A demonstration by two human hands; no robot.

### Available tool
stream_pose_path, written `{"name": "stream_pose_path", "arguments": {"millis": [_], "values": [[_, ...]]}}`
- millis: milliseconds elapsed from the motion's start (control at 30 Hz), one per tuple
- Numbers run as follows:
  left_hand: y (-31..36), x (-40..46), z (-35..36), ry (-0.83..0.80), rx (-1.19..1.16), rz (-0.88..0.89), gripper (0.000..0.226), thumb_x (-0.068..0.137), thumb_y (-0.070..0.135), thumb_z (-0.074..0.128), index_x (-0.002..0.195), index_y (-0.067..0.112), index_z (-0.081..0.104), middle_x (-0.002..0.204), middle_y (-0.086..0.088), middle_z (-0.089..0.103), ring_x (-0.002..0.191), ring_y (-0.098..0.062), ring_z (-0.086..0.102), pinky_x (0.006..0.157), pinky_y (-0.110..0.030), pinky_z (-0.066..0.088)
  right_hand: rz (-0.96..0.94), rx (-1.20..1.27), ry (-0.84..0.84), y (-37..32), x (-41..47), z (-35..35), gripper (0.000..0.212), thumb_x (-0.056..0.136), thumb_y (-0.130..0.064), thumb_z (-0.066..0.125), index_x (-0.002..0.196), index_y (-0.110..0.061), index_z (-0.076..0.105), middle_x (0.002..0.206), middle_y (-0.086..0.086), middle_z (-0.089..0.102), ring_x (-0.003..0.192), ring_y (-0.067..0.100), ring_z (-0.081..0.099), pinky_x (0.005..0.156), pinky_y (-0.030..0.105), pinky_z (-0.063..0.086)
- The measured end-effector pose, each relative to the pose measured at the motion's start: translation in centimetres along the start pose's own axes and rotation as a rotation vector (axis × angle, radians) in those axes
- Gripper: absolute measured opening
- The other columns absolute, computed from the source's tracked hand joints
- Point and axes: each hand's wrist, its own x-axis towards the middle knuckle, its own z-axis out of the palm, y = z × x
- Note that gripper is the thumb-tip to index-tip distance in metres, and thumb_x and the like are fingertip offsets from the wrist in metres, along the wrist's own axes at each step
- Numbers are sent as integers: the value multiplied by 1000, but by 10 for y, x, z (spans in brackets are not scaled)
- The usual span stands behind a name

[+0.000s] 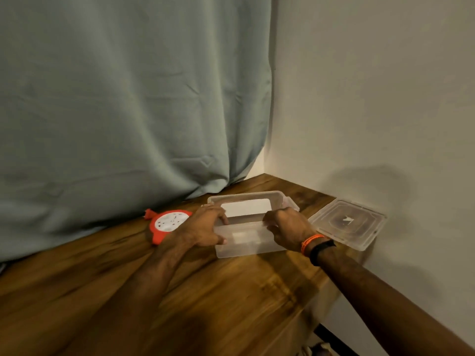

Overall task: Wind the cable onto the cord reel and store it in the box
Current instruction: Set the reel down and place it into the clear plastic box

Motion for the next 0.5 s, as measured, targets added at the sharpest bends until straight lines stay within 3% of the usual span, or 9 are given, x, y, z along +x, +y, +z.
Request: {"name": "stream_pose_path", "arguments": {"millis": [133,300,400,500], "values": [[14,-19,9,20,33,10,40,90,29,71,129,24,61,137,-3,60,120,-20,56,95,-28,45,-5,37,-3,-14,-18,-1,36,88,-8,64,124,-13,66,122,6,69,110,22,66,94,36,57],[21,-34,18,70,12,-14,36,94,21,65,130,20,63,134,-4,64,119,-20,61,100,-32,51,-6,77,-26,-16,-31,-4,39,85,-6,66,124,-13,66,120,4,70,106,18,67,92,33,59],[22,-38,16,69,-21,-12,37,93,28,68,130,21,63,136,-2,63,120,-19,60,98,-29,49,0,86,-46,-19,-31,-10,36,87,-24,68,121,-15,67,119,3,70,107,20,67,92,34,58],[20,-40,8,112,-134,-17,46,88,39,73,131,25,61,141,1,58,127,-18,53,97,-26,42,53,155,-34,-27,-23,-17,47,85,-52,66,118,-18,66,111,0,72,98,16,68,88,31,59]]}}
